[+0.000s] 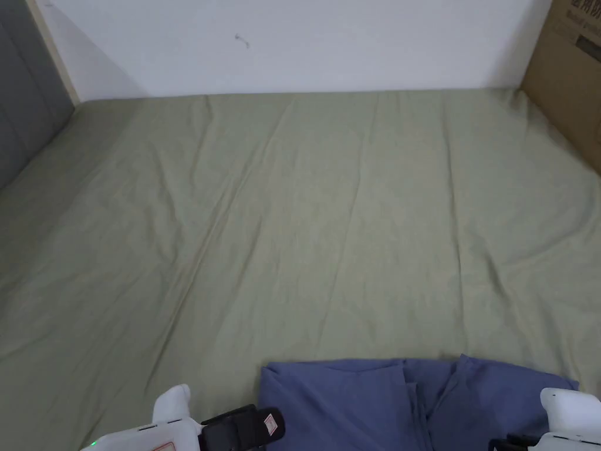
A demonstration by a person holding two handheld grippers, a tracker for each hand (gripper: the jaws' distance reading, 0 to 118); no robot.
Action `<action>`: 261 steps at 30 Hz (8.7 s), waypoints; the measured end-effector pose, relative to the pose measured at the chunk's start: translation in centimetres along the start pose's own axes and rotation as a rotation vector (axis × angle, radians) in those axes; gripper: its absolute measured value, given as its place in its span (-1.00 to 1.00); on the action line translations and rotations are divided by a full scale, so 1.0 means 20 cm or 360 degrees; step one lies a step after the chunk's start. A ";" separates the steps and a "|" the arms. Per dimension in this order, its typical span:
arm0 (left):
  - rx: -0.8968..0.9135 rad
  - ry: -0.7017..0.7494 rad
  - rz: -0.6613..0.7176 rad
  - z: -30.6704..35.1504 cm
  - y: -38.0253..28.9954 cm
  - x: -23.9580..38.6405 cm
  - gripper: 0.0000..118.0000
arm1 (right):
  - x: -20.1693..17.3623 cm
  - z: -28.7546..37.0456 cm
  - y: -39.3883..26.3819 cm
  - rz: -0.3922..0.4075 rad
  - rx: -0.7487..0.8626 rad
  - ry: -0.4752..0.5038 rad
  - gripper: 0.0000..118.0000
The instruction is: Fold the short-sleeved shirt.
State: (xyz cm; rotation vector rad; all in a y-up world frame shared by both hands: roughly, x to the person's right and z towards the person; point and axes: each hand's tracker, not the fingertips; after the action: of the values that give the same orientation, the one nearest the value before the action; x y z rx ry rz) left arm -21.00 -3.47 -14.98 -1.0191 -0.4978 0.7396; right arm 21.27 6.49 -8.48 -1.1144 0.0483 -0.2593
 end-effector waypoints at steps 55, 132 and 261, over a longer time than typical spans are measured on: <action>-0.0583 0.0151 -0.0703 -0.38 0.02 0.86 0.15 | 0.36 -0.05 -0.16 -0.0263 -0.0036 -0.0059 -0.93; -0.0354 -0.0322 -0.0077 -0.27 0.18 0.02 -0.34 | -0.46 -0.47 0.18 0.0420 -0.0133 0.0130 -0.93; 0.1458 0.0967 -0.1133 0.73 -0.13 1.56 1.00 | -0.50 0.76 0.23 0.0327 0.1452 -0.0117 0.88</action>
State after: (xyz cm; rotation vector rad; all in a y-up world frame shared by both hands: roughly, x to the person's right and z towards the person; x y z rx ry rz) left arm -9.57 27.59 -4.92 -0.1244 0.0544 -0.0436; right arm 15.00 24.00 -6.72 -0.2059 -0.0224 -0.0349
